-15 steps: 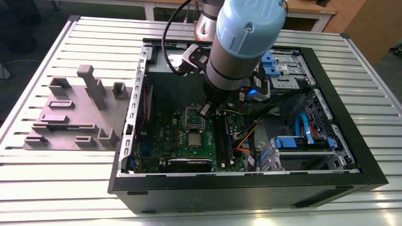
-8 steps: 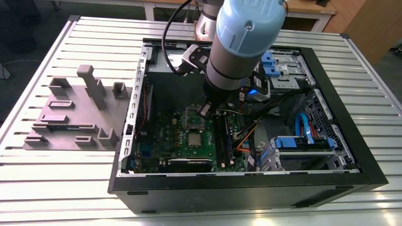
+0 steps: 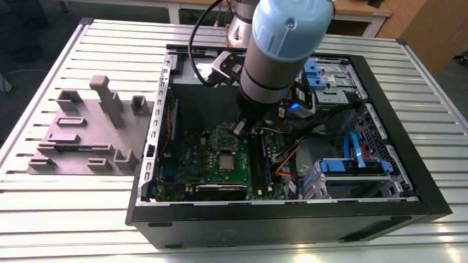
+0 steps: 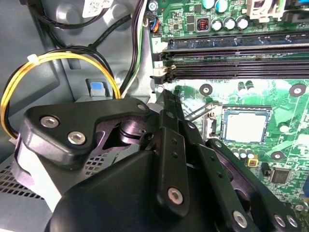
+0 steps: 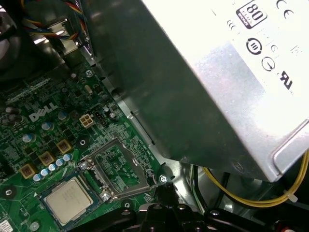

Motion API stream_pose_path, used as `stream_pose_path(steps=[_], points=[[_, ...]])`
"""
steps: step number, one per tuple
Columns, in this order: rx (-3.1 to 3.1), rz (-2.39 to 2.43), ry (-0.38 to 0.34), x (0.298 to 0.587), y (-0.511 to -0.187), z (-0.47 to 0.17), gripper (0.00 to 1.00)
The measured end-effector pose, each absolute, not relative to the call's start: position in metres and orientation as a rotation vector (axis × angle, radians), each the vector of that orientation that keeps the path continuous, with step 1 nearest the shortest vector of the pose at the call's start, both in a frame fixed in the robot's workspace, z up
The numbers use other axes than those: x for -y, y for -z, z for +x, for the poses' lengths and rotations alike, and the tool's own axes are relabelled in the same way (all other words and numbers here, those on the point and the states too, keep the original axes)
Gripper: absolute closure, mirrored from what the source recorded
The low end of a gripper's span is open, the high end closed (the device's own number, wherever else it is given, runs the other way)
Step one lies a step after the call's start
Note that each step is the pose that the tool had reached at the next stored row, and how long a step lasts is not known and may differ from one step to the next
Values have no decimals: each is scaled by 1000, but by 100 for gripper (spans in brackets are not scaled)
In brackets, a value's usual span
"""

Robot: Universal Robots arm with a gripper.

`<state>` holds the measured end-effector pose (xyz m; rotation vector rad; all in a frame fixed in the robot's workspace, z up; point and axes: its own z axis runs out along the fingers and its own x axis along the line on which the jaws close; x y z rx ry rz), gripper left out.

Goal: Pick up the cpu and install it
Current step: 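Close the cpu cover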

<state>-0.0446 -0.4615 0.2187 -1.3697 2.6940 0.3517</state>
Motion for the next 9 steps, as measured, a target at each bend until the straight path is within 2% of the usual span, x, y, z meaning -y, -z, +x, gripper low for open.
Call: stream_pose_path(steps=[9], points=[[-2706,-1375,-324,461,-224,-46,90]])
